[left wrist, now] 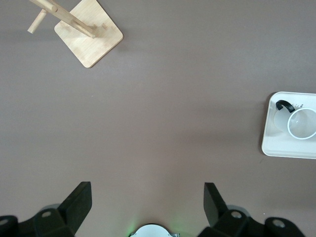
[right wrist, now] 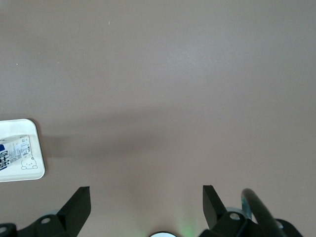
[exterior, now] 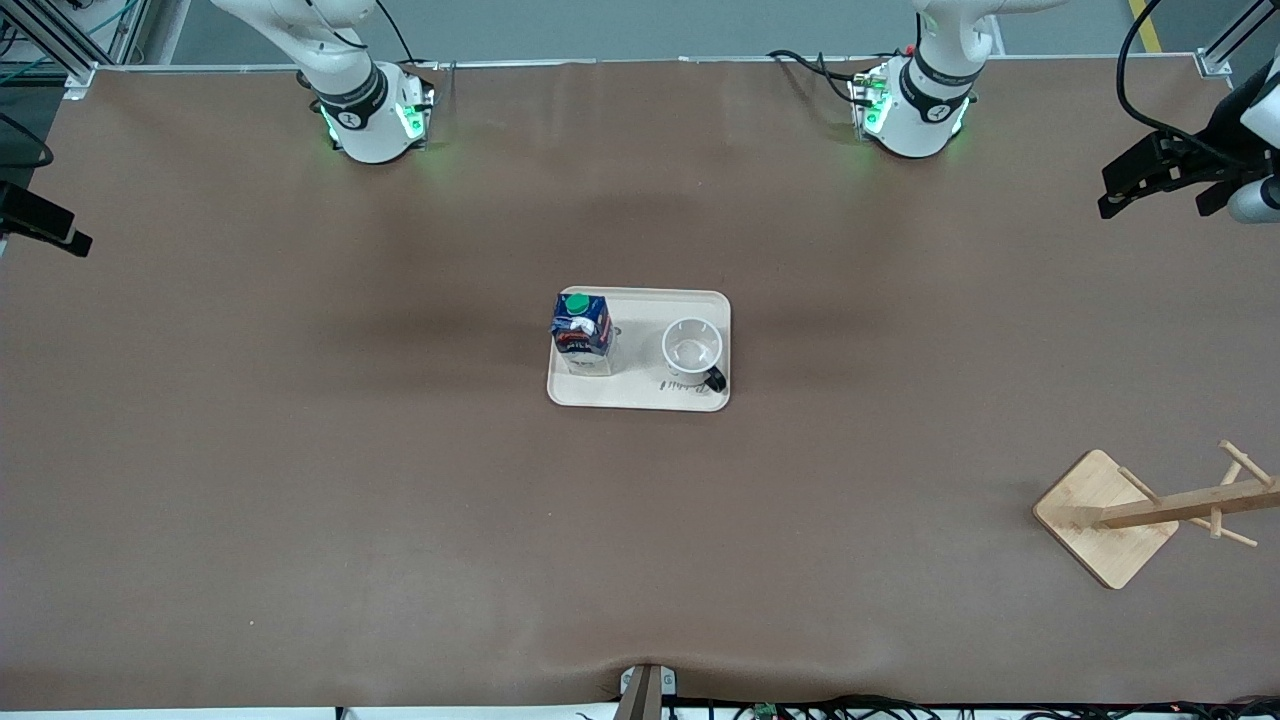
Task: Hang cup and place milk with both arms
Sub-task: 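Move the left gripper toward the white mug on the tray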
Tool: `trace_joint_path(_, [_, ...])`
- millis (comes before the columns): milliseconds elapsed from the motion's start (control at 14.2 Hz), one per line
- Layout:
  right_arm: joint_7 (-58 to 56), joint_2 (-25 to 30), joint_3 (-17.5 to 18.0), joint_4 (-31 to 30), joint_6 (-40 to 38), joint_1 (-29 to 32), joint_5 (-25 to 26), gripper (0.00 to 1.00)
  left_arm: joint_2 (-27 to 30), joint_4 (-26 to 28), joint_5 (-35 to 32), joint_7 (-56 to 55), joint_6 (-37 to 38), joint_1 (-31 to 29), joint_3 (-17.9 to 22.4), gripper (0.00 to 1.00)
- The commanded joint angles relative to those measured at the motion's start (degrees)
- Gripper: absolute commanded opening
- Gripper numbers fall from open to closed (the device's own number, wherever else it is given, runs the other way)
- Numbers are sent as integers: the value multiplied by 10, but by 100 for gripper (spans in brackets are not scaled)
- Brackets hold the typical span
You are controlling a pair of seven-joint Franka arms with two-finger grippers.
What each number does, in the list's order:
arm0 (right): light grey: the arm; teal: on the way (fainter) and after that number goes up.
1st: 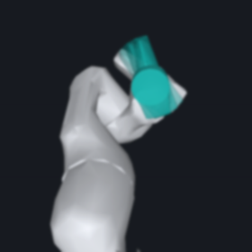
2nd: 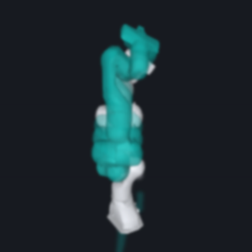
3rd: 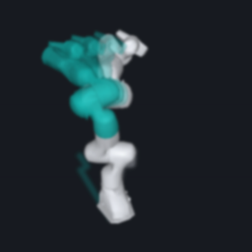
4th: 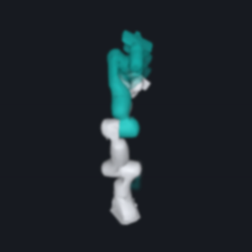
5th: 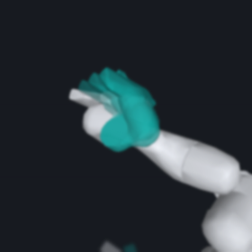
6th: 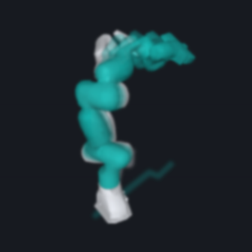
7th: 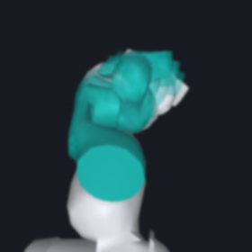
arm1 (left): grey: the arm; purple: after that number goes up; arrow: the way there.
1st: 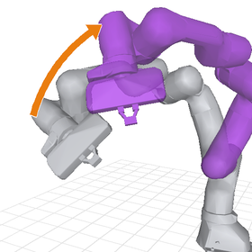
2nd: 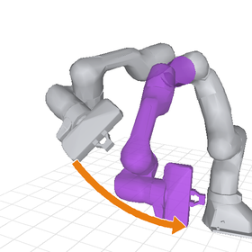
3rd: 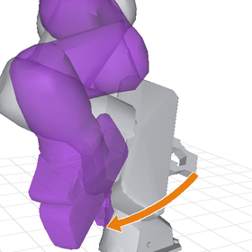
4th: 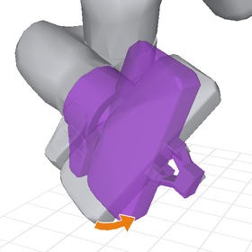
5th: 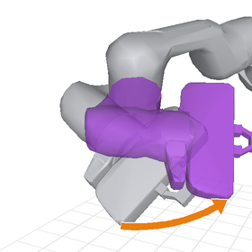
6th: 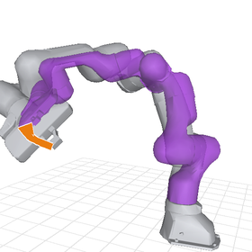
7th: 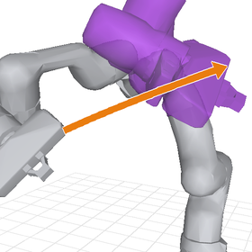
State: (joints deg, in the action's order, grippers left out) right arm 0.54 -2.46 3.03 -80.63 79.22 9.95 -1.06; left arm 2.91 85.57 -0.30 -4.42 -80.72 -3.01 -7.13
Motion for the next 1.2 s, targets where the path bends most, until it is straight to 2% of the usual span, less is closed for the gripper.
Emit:
trace_joint_path(0, [-5, -5, 9, 13, -6, 13, 1, 100, -1, -6, 2, 5, 8, -1, -2, 100])
trace_joint_path(492, [-5, -5, 9, 13, -6, 12, 1, 100, -14, -14, 3, -1, 9, 4, -3, 100])
trace_joint_path(774, [-5, -6, 9, 13, -5, 13, 1, 100, -48, -8, -2, -39, 5, 39, -26, 100])
trace_joint_path(985, [-3, -6, 8, 11, -4, 16, -4, 100, -80, -6, -2, -131, -12, 80, -48, 100])
trace_joint_path(1126, [-6, -10, 9, 11, -1, 18, -3, 100, -95, 6, -7, -231, -36, 131, -55, 100])
